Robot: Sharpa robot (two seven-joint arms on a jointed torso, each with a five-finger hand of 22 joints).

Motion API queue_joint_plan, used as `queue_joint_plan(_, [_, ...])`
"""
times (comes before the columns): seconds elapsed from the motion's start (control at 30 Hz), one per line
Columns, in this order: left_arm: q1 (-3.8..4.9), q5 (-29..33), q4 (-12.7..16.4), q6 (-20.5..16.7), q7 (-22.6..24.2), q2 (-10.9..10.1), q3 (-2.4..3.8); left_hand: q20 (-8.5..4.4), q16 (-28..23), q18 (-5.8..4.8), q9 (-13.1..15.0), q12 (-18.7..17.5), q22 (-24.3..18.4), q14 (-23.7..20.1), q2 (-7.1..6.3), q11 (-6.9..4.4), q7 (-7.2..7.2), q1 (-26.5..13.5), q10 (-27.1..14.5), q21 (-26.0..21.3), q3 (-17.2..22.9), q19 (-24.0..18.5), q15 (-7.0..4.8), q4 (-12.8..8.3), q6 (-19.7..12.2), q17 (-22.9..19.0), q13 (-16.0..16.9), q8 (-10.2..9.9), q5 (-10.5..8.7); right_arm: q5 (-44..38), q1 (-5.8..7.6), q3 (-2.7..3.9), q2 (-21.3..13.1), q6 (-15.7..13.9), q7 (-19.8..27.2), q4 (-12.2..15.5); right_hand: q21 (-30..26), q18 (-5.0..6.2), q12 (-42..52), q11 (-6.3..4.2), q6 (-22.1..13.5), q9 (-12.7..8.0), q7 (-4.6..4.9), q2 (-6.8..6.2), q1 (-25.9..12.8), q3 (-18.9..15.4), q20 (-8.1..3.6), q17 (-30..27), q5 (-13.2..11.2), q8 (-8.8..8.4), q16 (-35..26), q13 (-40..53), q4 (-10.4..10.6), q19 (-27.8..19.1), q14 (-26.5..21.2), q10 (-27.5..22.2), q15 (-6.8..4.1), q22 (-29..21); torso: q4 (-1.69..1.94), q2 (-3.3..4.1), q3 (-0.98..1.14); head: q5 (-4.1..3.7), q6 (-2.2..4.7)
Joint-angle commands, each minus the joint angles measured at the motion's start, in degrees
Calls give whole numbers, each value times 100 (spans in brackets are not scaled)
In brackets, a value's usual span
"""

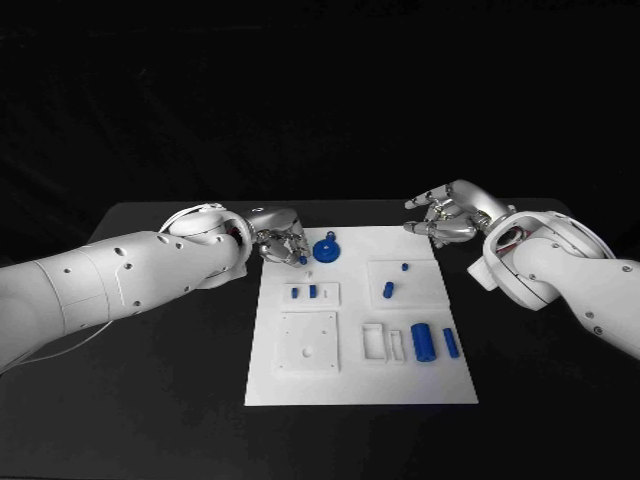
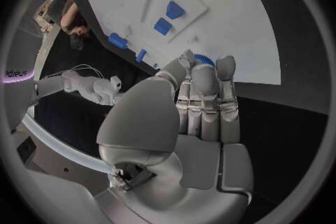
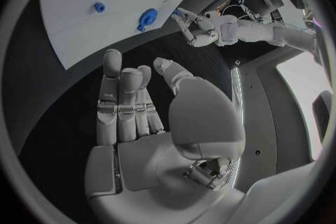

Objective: Assemble the parts on the task board

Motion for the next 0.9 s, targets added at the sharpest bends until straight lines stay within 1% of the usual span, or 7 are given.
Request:
queue_joint_plan(0.03, [-14,30,-6,185,-32,15,1,-28,-27,30,5,3,100,24,18,0,-10,20,-34,-38,-15,0,-11,12,24,7,-6,15,-5,-9,-2,1,5,38,50,4,-5,57,-7,-30,34,-1,-14,-12,-39,5,-37,6,40,-19,36,2,10,22,35,15,-9,1,-7,4,5,-1,-2])
queue_joint_plan(0.1, [-28,27,-16,204,-33,17,0,-25,-30,31,6,4,101,22,21,1,-10,22,-36,-43,-19,-2,-10,22,23,8,-6,17,-9,-9,-2,1,5,38,51,4,-5,57,-7,-30,34,-1,-14,-12,-39,5,-37,6,40,-19,36,2,10,22,35,15,-9,1,2,4,5,-10,-10])
queue_joint_plan(0.23, [-56,25,-29,215,-30,28,-1,-25,-30,31,6,4,101,22,21,1,-10,22,-36,-43,-19,-2,-10,22,23,8,-6,17,-9,-9,-2,1,7,39,51,4,-5,57,-7,-30,34,-1,-14,-12,-39,5,-37,6,40,-19,36,2,10,22,35,15,-9,1,3,3,6,-9,-12])
queue_joint_plan(0.47, [-137,23,-87,218,-19,99,-2,-26,-32,35,7,4,103,18,24,1,-10,20,-36,-50,-24,-1,-13,37,21,10,-6,16,-4,-9,-2,1,18,36,52,-3,-7,56,-8,-30,36,-1,-14,-11,-42,16,-36,-1,39,-19,21,5,5,18,29,13,-9,3,-16,4,7,4,-24])
queue_joint_plan(0.53, [-154,8,-102,212,-23,114,-1,-26,-32,35,7,4,103,18,24,1,-10,20,-36,-50,-24,-1,-13,37,21,10,-6,16,-4,-9,-2,1,19,34,54,-5,-7,56,-8,-30,36,-1,-14,-11,-42,16,-36,-1,39,-19,21,5,5,18,29,13,-9,3,-14,3,6,15,-26])
queue_joint_plan(0.67, [-184,-45,-122,204,-50,138,-2,-28,-33,38,7,5,104,17,31,3,-8,24,-42,-51,-22,2,-14,44,16,12,-6,17,4,-9,-3,1,17,36,52,-7,-8,56,-10,-30,28,-2,-13,-12,-40,17,-36,-4,38,-20,16,5,1,17,27,11,-9,3,1,4,7,0,-27])
queue_joint_plan(0.9, [-211,-97,-157,203,-68,171,-2,-26,-35,41,7,3,105,14,21,6,-9,26,-53,-55,-28,2,-12,55,5,15,-6,16,18,-9,-3,1,17,52,47,-12,-8,56,-11,-30,21,-2,-13,-14,-37,19,-36,-7,37,-20,10,5,-3,15,25,9,-8,2,-5,2,5,-15,-31])
